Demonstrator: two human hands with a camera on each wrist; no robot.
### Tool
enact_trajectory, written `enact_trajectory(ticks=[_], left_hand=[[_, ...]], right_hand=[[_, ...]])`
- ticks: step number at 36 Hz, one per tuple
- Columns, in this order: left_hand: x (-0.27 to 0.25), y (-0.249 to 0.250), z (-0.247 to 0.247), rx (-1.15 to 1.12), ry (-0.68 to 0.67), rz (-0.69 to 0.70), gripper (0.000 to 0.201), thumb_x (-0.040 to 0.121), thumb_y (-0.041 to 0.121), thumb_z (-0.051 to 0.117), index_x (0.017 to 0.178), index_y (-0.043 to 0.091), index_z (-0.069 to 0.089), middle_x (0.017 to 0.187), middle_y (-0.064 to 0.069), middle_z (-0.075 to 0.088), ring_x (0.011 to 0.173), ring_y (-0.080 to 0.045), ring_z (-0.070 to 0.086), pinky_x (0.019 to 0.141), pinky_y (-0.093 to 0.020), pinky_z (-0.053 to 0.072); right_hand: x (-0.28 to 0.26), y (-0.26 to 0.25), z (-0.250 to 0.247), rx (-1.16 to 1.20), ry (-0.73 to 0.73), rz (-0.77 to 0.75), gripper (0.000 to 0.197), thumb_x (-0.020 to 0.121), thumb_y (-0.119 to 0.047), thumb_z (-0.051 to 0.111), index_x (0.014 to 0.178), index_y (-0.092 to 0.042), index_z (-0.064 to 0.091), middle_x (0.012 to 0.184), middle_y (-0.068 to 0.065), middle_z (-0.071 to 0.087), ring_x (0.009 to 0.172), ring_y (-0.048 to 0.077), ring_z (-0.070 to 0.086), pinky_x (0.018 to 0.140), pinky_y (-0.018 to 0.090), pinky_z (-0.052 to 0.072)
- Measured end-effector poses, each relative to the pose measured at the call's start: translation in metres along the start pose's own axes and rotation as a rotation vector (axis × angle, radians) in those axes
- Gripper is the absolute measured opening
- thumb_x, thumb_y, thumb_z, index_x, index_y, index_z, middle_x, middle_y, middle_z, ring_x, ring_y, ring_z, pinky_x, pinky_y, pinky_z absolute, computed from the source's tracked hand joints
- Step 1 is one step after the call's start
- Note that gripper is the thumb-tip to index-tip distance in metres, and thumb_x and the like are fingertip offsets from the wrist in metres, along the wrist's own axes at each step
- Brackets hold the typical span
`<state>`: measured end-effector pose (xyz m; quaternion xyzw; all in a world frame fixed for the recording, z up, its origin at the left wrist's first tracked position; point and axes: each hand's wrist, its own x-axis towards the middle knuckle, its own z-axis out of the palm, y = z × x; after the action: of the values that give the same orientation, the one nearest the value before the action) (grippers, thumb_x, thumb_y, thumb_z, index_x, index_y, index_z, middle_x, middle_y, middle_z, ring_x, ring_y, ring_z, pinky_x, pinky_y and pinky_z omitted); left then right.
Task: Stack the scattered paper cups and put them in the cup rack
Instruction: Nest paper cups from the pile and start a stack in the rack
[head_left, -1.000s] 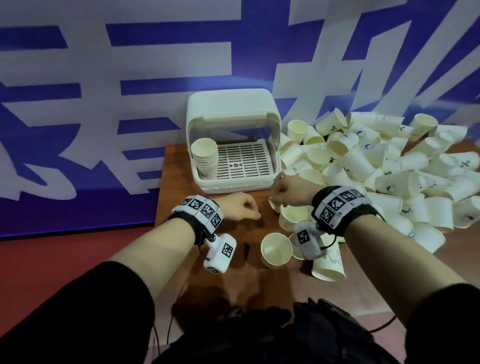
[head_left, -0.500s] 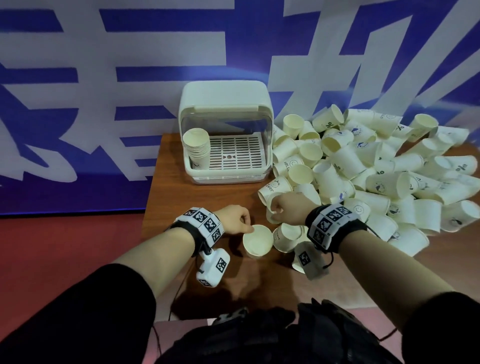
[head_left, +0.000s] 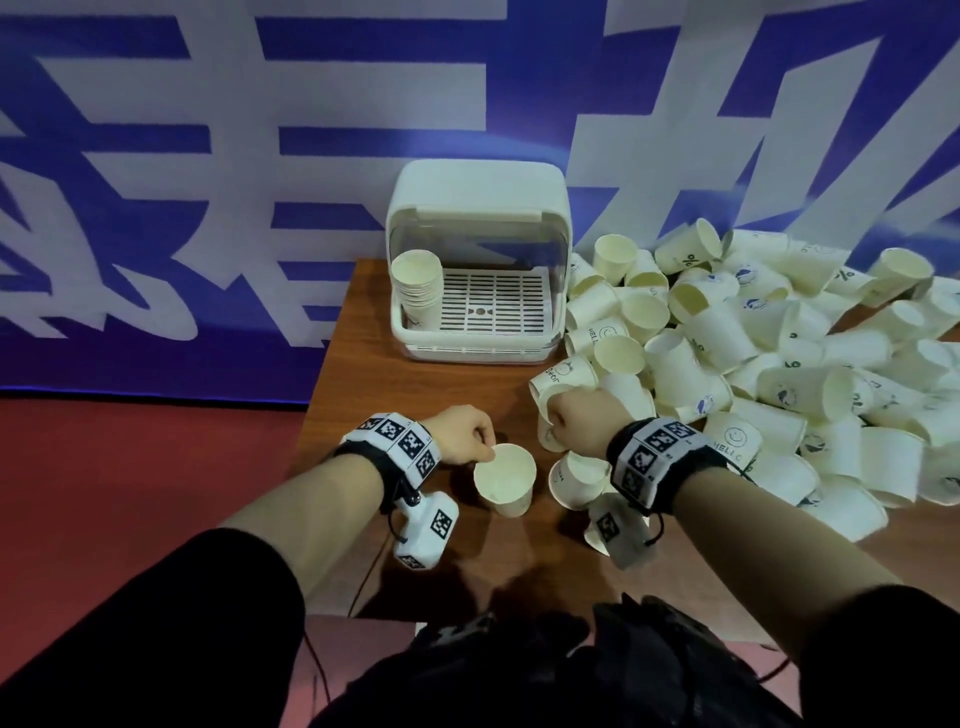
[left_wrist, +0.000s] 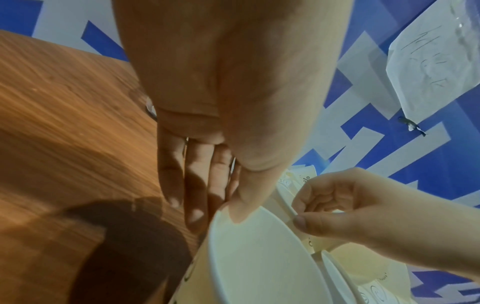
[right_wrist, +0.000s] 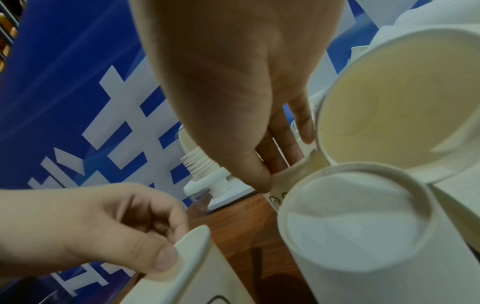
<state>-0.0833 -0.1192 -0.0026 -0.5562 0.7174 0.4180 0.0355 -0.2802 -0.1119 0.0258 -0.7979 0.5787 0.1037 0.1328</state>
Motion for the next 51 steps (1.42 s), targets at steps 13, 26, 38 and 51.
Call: enact_trajectory(ticks=[13, 26, 38, 51], left_hand=[[-0.008, -0.004, -0.020, -0.157, 0.089, -0.010, 0.005, 0.086, 0.013, 0.066, 0.083, 0.012, 0.062, 0.077, -0.005, 0.063, 0.070, -0.021, 0.062, 0.070, -0.037, 0.057], [-0.007, -0.019, -0.089, -0.309, 0.227, 0.007, 0.003, 0.087, 0.011, 0.067, 0.088, 0.008, 0.067, 0.082, -0.005, 0.064, 0.068, -0.012, 0.059, 0.058, -0.020, 0.052], [0.010, -0.039, -0.144, -0.529, 0.429, -0.002, 0.010, 0.088, 0.006, 0.063, 0.096, -0.001, 0.065, 0.092, -0.019, 0.065, 0.053, -0.011, 0.059, 0.050, -0.016, 0.049], [0.026, -0.050, -0.192, -0.782, 0.729, 0.065, 0.005, 0.088, 0.006, 0.063, 0.092, 0.004, 0.064, 0.093, -0.015, 0.065, 0.063, -0.018, 0.061, 0.051, -0.019, 0.051]], right_hand=[[0.011, 0.000, -0.019, 0.077, 0.116, 0.020, 0.013, 0.089, -0.016, 0.043, 0.076, -0.014, 0.047, 0.080, 0.005, 0.054, 0.076, 0.026, 0.052, 0.065, 0.031, 0.037], [0.047, -0.019, -0.085, 0.303, 0.371, 0.001, 0.019, 0.086, -0.020, 0.048, 0.084, -0.011, 0.064, 0.081, 0.004, 0.066, 0.076, 0.024, 0.060, 0.069, 0.037, 0.052], [0.085, -0.032, -0.113, 0.458, 0.589, 0.003, 0.017, 0.086, -0.021, 0.052, 0.083, -0.012, 0.066, 0.081, 0.002, 0.069, 0.078, 0.024, 0.062, 0.072, 0.042, 0.051], [0.115, -0.054, -0.131, 0.604, 1.005, -0.163, 0.018, 0.092, -0.023, 0.052, 0.093, -0.012, 0.066, 0.088, 0.001, 0.067, 0.084, 0.022, 0.062, 0.077, 0.049, 0.048]])
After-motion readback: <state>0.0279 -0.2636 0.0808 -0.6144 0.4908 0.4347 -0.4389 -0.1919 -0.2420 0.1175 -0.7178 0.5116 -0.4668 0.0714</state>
